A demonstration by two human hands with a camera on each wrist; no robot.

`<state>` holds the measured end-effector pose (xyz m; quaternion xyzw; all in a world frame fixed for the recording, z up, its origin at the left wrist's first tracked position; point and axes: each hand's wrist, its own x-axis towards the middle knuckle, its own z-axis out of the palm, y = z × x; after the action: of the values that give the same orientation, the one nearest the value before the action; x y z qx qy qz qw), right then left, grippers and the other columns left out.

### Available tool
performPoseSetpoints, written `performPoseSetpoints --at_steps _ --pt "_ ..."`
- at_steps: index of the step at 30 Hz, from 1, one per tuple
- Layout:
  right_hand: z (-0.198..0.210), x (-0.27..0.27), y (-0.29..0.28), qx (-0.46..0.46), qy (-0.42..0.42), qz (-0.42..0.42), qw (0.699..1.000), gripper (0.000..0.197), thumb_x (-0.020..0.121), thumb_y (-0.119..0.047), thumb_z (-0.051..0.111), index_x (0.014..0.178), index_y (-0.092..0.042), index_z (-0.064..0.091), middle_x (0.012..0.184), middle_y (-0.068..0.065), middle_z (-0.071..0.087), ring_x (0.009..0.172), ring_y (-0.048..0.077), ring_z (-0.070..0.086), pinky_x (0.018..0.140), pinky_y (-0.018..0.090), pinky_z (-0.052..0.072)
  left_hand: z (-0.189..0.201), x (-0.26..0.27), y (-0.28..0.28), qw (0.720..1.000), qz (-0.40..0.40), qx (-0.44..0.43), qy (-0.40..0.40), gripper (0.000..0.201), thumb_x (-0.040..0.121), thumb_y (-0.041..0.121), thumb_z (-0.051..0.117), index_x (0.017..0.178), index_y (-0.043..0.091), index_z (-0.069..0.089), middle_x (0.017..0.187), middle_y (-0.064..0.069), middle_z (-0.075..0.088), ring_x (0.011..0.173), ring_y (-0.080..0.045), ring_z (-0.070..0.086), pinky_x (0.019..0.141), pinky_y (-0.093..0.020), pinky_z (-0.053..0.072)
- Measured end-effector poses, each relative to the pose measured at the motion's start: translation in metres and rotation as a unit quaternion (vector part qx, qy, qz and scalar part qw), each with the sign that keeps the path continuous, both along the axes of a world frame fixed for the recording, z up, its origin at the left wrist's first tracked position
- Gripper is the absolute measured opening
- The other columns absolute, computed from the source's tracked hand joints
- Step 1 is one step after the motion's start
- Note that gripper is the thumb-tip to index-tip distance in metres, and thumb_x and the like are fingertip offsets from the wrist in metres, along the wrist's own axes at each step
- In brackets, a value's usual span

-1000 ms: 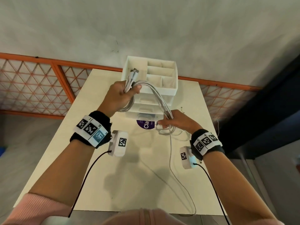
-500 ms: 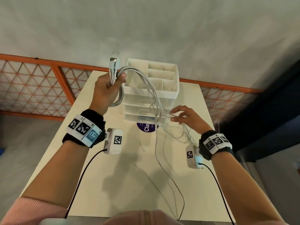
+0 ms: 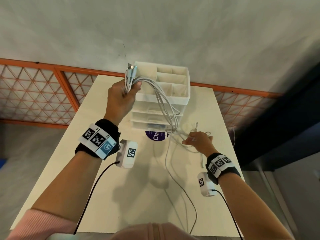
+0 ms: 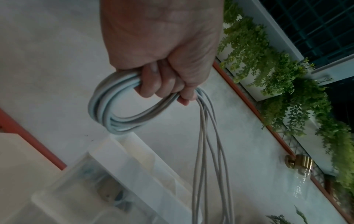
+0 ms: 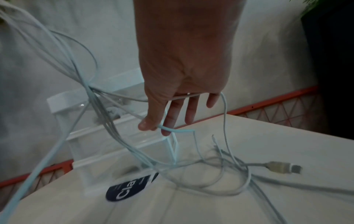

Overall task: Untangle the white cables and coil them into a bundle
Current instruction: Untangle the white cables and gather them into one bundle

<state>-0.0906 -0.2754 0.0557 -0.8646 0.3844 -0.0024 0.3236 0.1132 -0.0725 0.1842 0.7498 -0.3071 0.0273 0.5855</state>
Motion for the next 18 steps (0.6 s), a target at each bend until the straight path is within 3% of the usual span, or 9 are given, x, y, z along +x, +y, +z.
performPoseSetpoints --at_steps 1,3,5,8,10,12,14,16,18 --pt "0.000 0.003 0.004 -0.009 0.021 0.009 1.000 0.030 0.070 -0.042 0.076 0.054 -0.029 0.054 0.066 -0.013 0.057 0.071 0.011 0.053 0.084 0.038 0.035 0.000 -0.002 -0.002 1.000 -0.003 0.003 0.000 0.022 0.091 0.027 0.060 0.082 0.009 0.069 0.074 -0.008 0.063 0.063 -0.010 0.054 0.060 -0.016 0.038" --pt "0.003 0.007 0.009 0.002 0.031 0.036 0.999 0.024 0.073 -0.033 0.078 0.061 -0.024 0.058 0.072 -0.008 0.058 0.077 0.015 0.056 0.075 0.031 0.038 -0.001 -0.003 -0.005 1.000 -0.006 -0.001 0.009 0.023 0.091 0.028 0.060 0.083 0.009 0.069 0.073 -0.008 0.063 0.061 -0.005 0.053 0.062 -0.013 0.039" --pt "0.010 0.010 0.011 0.103 0.033 0.071 0.992 0.017 0.073 -0.024 0.080 0.079 -0.017 0.065 0.087 -0.003 0.062 0.087 0.016 0.059 0.068 0.030 0.049 0.001 0.001 -0.005 1.000 -0.009 -0.014 0.026 0.024 0.091 0.031 0.059 0.084 0.010 0.070 0.073 -0.003 0.063 0.063 0.001 0.055 0.068 -0.019 0.042" --pt "0.019 0.013 0.007 0.211 0.036 0.103 0.971 0.049 0.071 -0.028 0.081 0.114 -0.027 0.057 0.130 -0.002 0.051 0.118 0.018 0.050 0.090 0.041 0.052 0.004 0.005 -0.003 0.999 -0.021 -0.010 0.027 0.026 0.091 0.033 0.058 0.084 0.011 0.069 0.080 -0.007 0.067 0.072 -0.010 0.059 0.074 -0.024 0.044" --pt "0.024 0.018 0.008 0.106 -0.046 0.083 0.990 0.076 0.066 -0.037 0.084 0.131 -0.025 0.045 0.140 0.004 0.035 0.130 0.022 0.036 0.108 0.044 0.037 0.005 0.005 -0.003 1.000 -0.021 -0.001 0.018 0.026 0.091 0.031 0.058 0.084 0.010 0.070 0.082 -0.010 0.068 0.075 -0.016 0.061 0.074 -0.023 0.044" --pt "0.026 0.025 0.015 -0.062 -0.176 0.046 0.981 0.077 0.062 -0.048 0.081 0.122 -0.015 0.047 0.129 0.011 0.034 0.121 0.025 0.035 0.107 0.042 0.034 0.004 0.003 -0.004 1.000 -0.010 -0.001 0.017 0.027 0.091 0.030 0.059 0.086 0.006 0.071 0.083 -0.008 0.068 0.079 -0.018 0.062 0.075 -0.025 0.045" --pt "0.029 0.033 0.028 -0.175 -0.234 0.046 0.955 0.058 0.066 -0.055 0.072 0.098 -0.011 0.051 0.114 0.011 0.038 0.106 0.023 0.039 0.091 0.036 0.042 0.004 0.002 -0.007 1.000 0.000 0.002 0.022 0.027 0.092 0.029 0.059 0.088 0.005 0.072 0.084 -0.006 0.068 0.081 -0.018 0.063 0.074 -0.024 0.045" --pt "0.028 0.040 0.048 -0.196 -0.208 0.090 0.954 0.044 0.074 -0.053 0.067 0.080 -0.011 0.055 0.109 0.008 0.041 0.100 0.021 0.039 0.078 0.027 0.040 0.005 0.002 -0.011 1.000 0.003 0.016 0.018 0.028 0.092 0.029 0.059 0.090 0.004 0.072 0.084 -0.003 0.068 0.082 -0.016 0.062 0.070 -0.020 0.042" --pt "0.016 0.044 0.062 -0.185 -0.183 0.125 0.957 0.043 0.080 -0.051 0.058 0.072 -0.009 0.064 0.110 0.009 0.047 0.100 0.023 0.041 0.074 0.029 0.042 0.006 0.000 -0.014 0.999 0.008 0.034 0.004 0.029 0.092 0.029 0.058 0.091 0.003 0.072 0.084 -0.005 0.068 0.082 -0.016 0.062 0.070 -0.020 0.039"
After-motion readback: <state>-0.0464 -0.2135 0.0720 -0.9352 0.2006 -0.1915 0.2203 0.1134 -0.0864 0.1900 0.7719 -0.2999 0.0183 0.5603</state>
